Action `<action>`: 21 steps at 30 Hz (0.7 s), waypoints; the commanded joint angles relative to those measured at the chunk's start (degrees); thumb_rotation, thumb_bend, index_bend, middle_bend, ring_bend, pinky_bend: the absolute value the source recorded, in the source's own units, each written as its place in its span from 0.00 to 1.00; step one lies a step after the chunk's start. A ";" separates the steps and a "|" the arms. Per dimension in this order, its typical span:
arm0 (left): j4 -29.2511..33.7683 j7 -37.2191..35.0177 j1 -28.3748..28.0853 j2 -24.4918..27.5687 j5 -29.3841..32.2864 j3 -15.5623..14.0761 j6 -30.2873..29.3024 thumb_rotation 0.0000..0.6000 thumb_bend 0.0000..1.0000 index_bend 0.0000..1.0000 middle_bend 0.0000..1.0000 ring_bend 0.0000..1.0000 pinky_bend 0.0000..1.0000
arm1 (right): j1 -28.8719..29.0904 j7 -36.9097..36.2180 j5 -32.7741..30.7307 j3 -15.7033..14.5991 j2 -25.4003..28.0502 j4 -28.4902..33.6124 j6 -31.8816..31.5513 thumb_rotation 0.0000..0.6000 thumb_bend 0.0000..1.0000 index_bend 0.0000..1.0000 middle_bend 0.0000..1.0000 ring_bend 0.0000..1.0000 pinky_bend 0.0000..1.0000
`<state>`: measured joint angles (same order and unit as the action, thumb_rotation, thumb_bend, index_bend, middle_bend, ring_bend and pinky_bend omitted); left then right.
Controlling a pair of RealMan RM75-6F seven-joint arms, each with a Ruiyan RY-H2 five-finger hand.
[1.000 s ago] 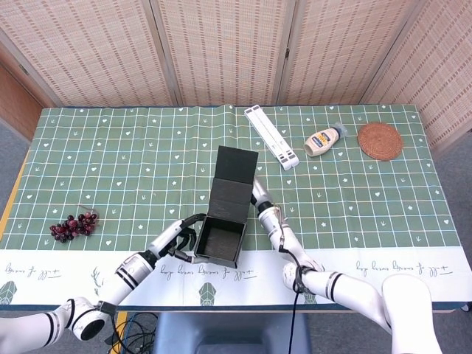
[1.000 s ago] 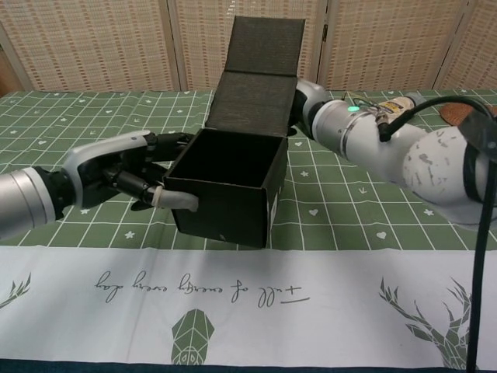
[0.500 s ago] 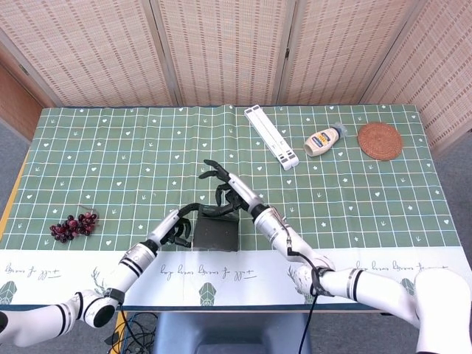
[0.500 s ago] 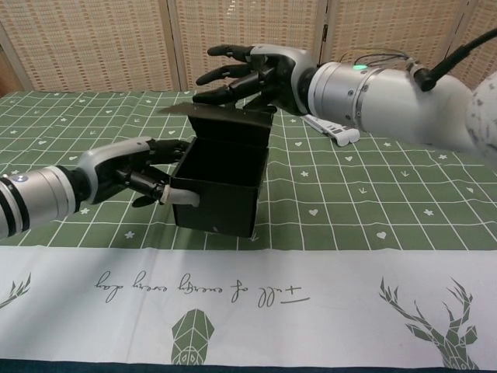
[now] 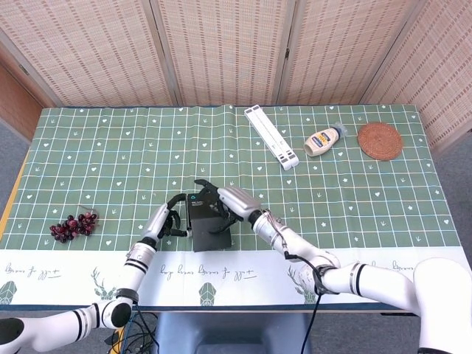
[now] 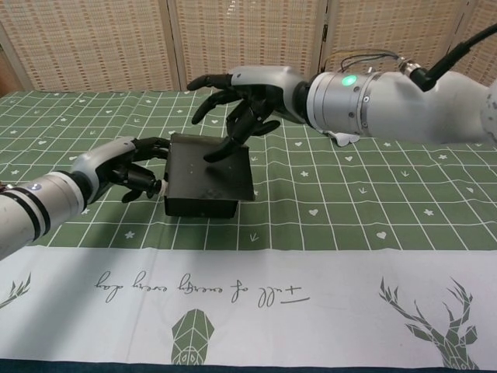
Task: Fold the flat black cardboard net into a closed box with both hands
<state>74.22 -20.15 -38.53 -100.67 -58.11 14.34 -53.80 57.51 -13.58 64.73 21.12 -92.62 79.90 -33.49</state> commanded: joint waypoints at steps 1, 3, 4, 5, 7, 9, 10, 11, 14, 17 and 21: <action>1.21 1.62 0.31 0.49 1.23 0.36 1.42 1.00 0.12 0.14 0.20 0.64 0.87 | 2.78 7.93 -3.35 -2.20 -2.15 -2.81 -2.33 1.00 0.00 0.00 0.22 0.67 1.00; 2.14 2.31 0.27 1.70 1.14 0.16 2.78 1.00 0.12 0.06 0.13 0.63 0.86 | 3.74 10.59 -5.16 -2.64 -2.94 -3.74 -2.51 1.00 0.00 0.00 0.22 0.68 1.00; 1.80 3.39 0.21 2.18 -0.19 -0.55 2.75 1.00 0.12 0.03 0.10 0.60 0.86 | 4.23 12.03 -5.96 -2.96 -3.31 -4.18 -2.63 1.00 0.00 0.00 0.22 0.68 1.00; 1.44 4.24 0.18 2.48 -1.25 -1.18 2.67 1.00 0.12 0.01 0.08 0.56 0.86 | 4.52 12.96 -6.49 -3.16 -3.58 -4.41 -2.80 1.00 0.00 0.00 0.22 0.68 1.00; 1.68 5.00 0.24 3.37 -2.14 -1.88 3.39 1.00 0.11 0.00 0.03 0.53 0.85 | 5.09 14.80 -7.58 -3.59 -4.22 -4.80 -3.17 1.00 0.00 0.01 0.22 0.69 1.00; 2.24 4.88 0.36 4.05 -2.23 -1.78 3.94 1.00 0.11 0.00 0.00 0.51 0.85 | 5.54 16.29 -8.34 -4.02 -4.62 -4.99 -3.38 1.00 0.00 0.02 0.22 0.69 1.00; 2.33 5.20 0.41 4.41 -2.70 -1.89 3.91 1.00 0.11 0.00 0.00 0.51 0.83 | 5.74 17.34 -8.69 -4.30 -4.90 -5.05 -3.85 1.00 0.00 0.03 0.22 0.69 1.00; 2.31 5.52 0.49 4.61 -3.24 -2.02 3.62 1.00 0.11 0.00 0.00 0.51 0.82 | 5.82 18.04 -8.96 -4.45 -5.15 -5.06 -4.34 1.00 0.00 0.04 0.23 0.69 1.00; 2.24 6.61 0.89 5.31 -5.28 -2.65 2.39 1.00 0.11 0.00 0.00 0.50 0.81 | 5.91 19.98 -9.50 -5.02 -5.28 -4.37 -5.42 1.00 0.00 0.06 0.23 0.69 1.00; 2.85 7.38 1.45 6.58 -6.83 -3.17 1.40 1.00 0.11 0.00 0.00 0.50 0.81 | 5.93 22.57 -9.16 -5.86 -5.06 -3.70 -7.02 1.00 0.00 0.07 0.24 0.69 1.00; 5.78 8.38 2.28 9.47 -7.69 -3.73 1.04 1.00 0.11 0.00 0.00 0.50 0.80 | 5.95 26.54 -7.86 -7.14 -5.04 -2.89 -9.61 1.00 0.03 0.12 0.26 0.70 1.00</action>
<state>78.55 -12.20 -36.73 -92.36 -65.44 10.96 -52.60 63.41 11.08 56.11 14.81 -97.66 76.51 -41.68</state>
